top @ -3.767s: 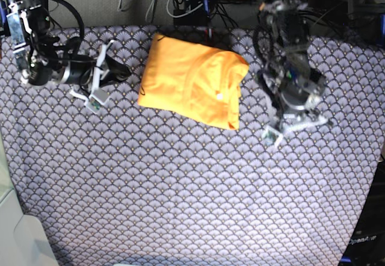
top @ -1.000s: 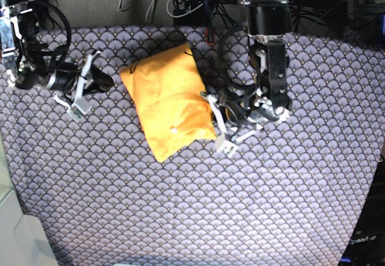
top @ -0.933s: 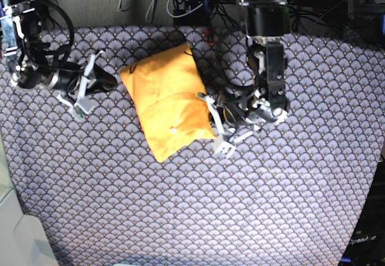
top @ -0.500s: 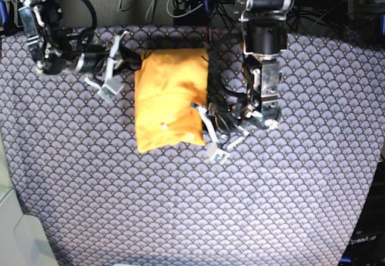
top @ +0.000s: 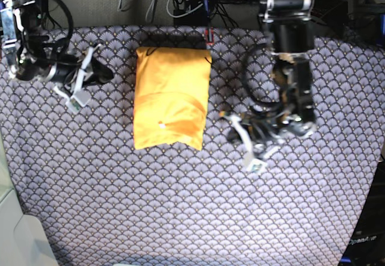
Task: Fold the T-shirt properly
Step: 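Raise the left gripper away and move the right gripper to the bundle, then grasp the bundle's collar end with the right gripper and tuck it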
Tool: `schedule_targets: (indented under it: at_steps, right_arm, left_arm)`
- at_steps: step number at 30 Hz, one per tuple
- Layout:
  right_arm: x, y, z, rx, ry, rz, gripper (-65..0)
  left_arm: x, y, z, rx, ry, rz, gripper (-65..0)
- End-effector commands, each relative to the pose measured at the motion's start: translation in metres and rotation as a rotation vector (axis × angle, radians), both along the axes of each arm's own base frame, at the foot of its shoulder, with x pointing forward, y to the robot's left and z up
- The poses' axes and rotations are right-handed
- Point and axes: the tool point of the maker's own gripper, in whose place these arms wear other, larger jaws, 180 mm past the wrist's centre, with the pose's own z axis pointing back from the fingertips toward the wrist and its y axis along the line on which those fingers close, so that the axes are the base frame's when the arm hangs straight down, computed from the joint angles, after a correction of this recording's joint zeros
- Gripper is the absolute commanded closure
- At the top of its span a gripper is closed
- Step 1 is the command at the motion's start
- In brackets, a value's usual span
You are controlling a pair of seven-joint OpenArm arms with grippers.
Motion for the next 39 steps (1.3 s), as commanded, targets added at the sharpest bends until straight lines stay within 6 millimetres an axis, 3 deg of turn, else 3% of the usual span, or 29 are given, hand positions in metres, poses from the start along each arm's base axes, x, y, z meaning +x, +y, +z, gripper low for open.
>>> schedule_targets:
  at_steps: [1, 7, 15, 19, 26, 30, 39]
  right_arm:
    - [0.015, 0.002, 0.024, 0.022, -0.083, 0.008, -4.6]
    - [0.033, 0.03, 0.077, 0.037, -0.262, 0.092, -4.6]
    - [0.028, 0.076, 0.076, 0.107, -0.241, 0.143, -4.6]
    - [0.015, 0.097, 0.068, 0.188, -0.202, 0.12, -4.6]
    - [-0.001, 0.114, 0.058, 0.238, -0.156, 0.13, -4.6]
    - [-0.007, 0.106, 0.026, 0.259, -0.062, 0.073, -4.6]
    - [-0.022, 0.104, -0.014, 0.311, 0.044, 0.032, -4.6]
  left_arm:
    - [0.005, 0.013, 0.017, 0.007, -0.053, 0.02, 0.0]
    - [-0.038, 0.111, 0.025, 0.205, -0.046, 0.163, 0.0]
    - [-0.102, 0.169, 0.01, 0.304, 0.029, 0.266, 0.0]
    - [-0.114, 0.18, 0.006, 0.302, 0.044, 0.305, 0.0]
    - [-0.119, 0.181, 0.003, 0.308, 0.055, 0.302, 0.0]
    - [-0.12, 0.18, 0.003, 0.307, 0.057, 0.303, 0.0]
    - [-0.119, 0.182, 0.004, 0.313, 0.055, 0.302, 0.0]
